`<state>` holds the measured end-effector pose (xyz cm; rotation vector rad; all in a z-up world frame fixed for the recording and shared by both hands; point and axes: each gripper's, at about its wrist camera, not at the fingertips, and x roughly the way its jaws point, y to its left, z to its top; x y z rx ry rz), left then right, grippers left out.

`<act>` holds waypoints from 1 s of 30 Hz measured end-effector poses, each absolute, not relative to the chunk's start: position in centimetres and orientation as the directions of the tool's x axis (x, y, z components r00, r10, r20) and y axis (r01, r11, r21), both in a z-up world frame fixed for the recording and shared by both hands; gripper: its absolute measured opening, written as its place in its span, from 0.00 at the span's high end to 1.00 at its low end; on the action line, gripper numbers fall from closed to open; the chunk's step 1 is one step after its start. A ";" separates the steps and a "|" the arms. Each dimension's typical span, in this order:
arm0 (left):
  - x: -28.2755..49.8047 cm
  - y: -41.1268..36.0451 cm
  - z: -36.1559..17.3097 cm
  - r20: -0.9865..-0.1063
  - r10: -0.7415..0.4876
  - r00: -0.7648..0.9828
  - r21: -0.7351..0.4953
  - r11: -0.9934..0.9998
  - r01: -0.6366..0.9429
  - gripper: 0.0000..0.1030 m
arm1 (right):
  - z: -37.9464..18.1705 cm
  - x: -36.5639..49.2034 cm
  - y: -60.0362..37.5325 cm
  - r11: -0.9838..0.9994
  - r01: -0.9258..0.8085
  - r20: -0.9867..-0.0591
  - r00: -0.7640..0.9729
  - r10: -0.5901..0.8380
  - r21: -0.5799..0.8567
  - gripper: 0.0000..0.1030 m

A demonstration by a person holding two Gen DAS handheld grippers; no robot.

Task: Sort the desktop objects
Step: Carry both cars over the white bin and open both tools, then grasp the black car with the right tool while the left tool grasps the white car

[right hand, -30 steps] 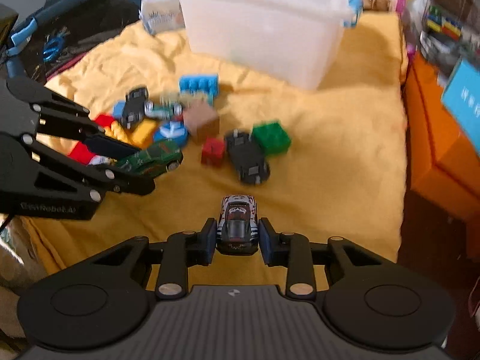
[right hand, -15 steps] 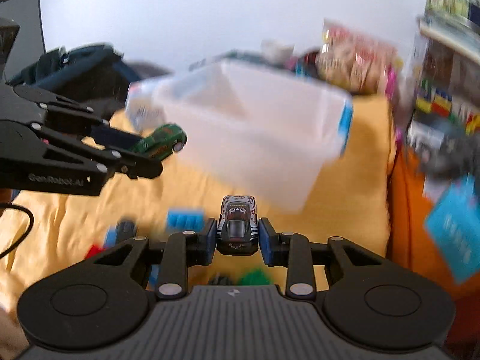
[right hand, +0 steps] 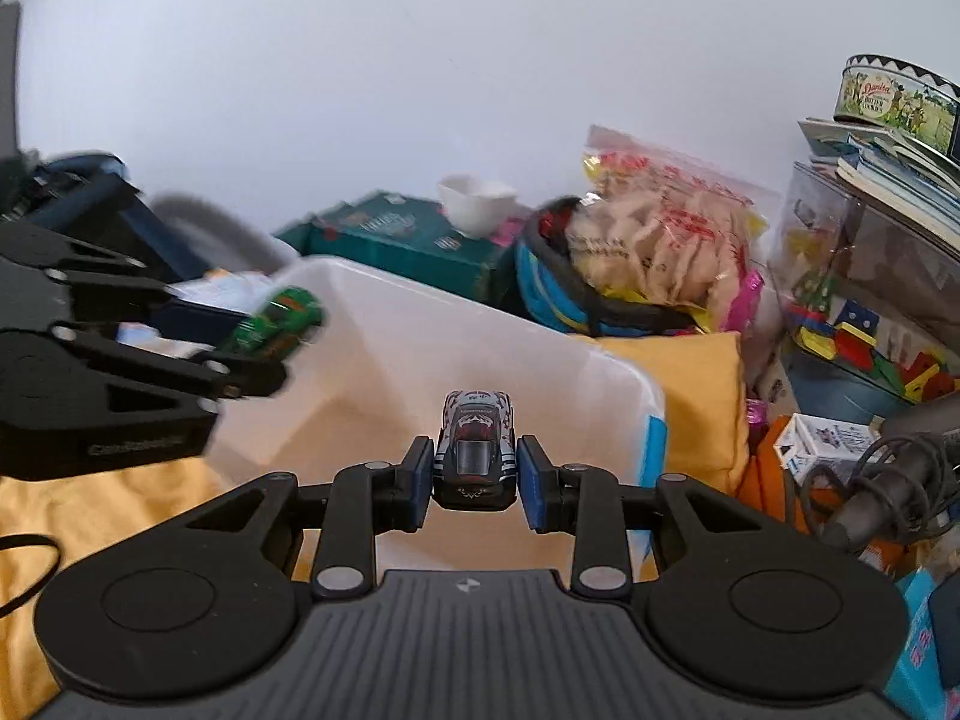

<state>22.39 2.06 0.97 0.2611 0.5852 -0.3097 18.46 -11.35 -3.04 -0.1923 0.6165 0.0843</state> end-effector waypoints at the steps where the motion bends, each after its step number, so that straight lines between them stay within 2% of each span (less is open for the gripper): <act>1: 22.9 2.0 0.4 -0.593 -0.191 0.783 0.156 0.926 0.344 0.64 | -3.4 19.1 -11.5 0.981 -0.127 -0.595 0.804 0.017 -0.143 0.67; 3: 23.4 2.0 -0.1 -0.611 -0.161 0.775 0.163 0.933 0.322 0.54 | -3.9 19.7 -11.9 0.987 -0.120 -0.623 0.782 0.029 -0.104 0.59; 4: 23.3 2.1 -0.2 -0.611 -0.163 0.774 0.155 0.935 0.320 0.53 | -4.0 19.6 -12.1 0.990 -0.117 -0.622 0.782 0.043 -0.078 0.58; 6: 22.5 2.8 0.1 -0.595 -0.194 0.780 0.130 0.934 0.332 0.49 | -3.7 19.0 -12.3 0.992 -0.111 -0.607 0.793 0.051 -0.061 0.57; 9: 21.2 3.4 0.7 -0.566 -0.197 0.800 0.129 0.938 0.322 0.38 | -3.0 17.7 -12.3 0.991 -0.116 -0.574 0.817 0.059 -0.063 0.50; 12: 19.3 3.6 1.7 -0.544 -0.215 0.811 0.112 0.939 0.324 0.38 | -2.3 15.8 -12.4 0.990 -0.133 -0.547 0.833 0.087 -0.045 0.45; 15: 17.3 3.5 2.2 -0.548 -0.232 0.803 0.098 0.936 0.337 0.30 | -1.9 13.8 -12.6 0.987 -0.154 -0.534 0.839 0.106 -0.045 0.40; 17: 15.6 3.3 2.0 -0.560 -0.243 0.792 0.090 0.932 0.350 0.27 | -2.2 12.1 -12.7 0.983 -0.174 -0.538 0.834 0.120 -0.050 0.29; 18: 14.7 3.1 1.6 -0.574 -0.249 0.780 0.085 0.929 0.359 0.27 | -2.5 11.2 -12.7 0.981 -0.188 -0.548 0.827 0.128 -0.055 0.28; 25: 9.7 2.0 -3.4 -0.730 -0.281 0.623 0.009 0.907 0.420 0.27 | -7.4 6.4 -13.8 0.968 -0.243 -0.682 0.718 0.139 -0.058 0.28; 30: 6.9 1.6 -7.1 -0.805 -0.310 0.507 -0.073 0.899 0.433 0.27 | -11.0 4.2 -14.8 0.965 -0.260 -0.775 0.616 0.143 -0.028 0.31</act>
